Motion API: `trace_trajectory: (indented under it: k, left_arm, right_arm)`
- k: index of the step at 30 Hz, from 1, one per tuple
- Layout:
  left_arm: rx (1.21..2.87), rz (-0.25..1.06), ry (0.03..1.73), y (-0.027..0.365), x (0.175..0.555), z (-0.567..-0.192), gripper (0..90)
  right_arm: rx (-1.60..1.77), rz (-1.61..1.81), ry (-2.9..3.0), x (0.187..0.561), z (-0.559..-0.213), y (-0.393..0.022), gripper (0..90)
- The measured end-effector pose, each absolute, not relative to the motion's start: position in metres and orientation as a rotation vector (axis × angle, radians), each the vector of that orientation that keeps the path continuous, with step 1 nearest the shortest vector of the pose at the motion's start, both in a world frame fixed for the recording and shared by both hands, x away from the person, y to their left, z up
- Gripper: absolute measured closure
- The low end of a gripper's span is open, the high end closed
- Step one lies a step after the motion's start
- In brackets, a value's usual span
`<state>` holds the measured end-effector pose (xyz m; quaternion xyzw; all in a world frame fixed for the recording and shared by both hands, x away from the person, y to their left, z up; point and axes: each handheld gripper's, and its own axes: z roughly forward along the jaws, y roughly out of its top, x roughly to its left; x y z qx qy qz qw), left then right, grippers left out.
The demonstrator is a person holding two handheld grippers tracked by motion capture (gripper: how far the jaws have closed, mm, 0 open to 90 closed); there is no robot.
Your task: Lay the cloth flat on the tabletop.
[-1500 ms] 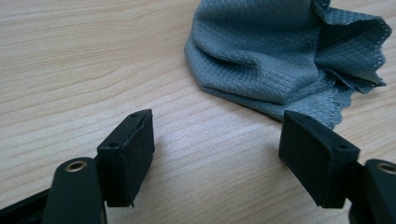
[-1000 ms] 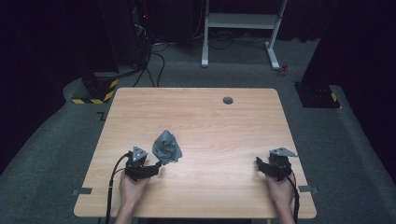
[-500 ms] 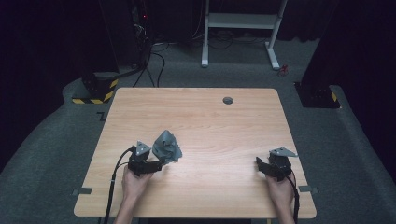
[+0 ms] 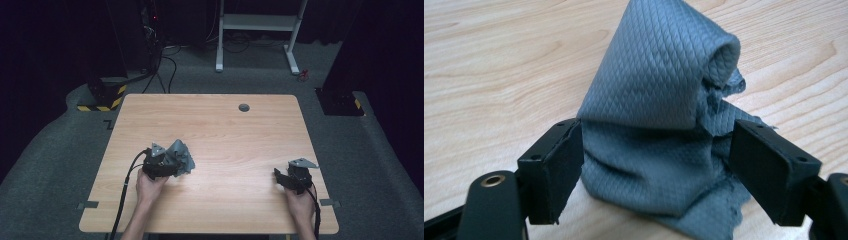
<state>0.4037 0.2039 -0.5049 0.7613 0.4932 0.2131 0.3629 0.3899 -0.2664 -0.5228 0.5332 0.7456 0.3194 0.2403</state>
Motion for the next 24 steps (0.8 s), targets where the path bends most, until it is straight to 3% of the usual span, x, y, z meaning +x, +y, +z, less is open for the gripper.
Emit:
trace_trajectory:
  k: [7, 20, 24]
  left_arm:
    - [2.009, 0.571, 1.292, 0.200, 0.419, -0.509, 27.9]
    - [2.042, 0.570, 1.286, 0.197, 0.425, -0.518, 47.8]
    - [2.048, 0.555, 1.264, 0.197, 0.425, -0.518, 59.0]
  right_arm:
    - [1.461, 0.874, 2.040, 0.390, -0.523, -0.266, 37.3]
    - [1.462, 0.874, 2.040, 0.390, -0.523, -0.266, 37.3]
    - [1.461, 0.873, 2.040, 0.390, -0.523, -0.266, 37.3]
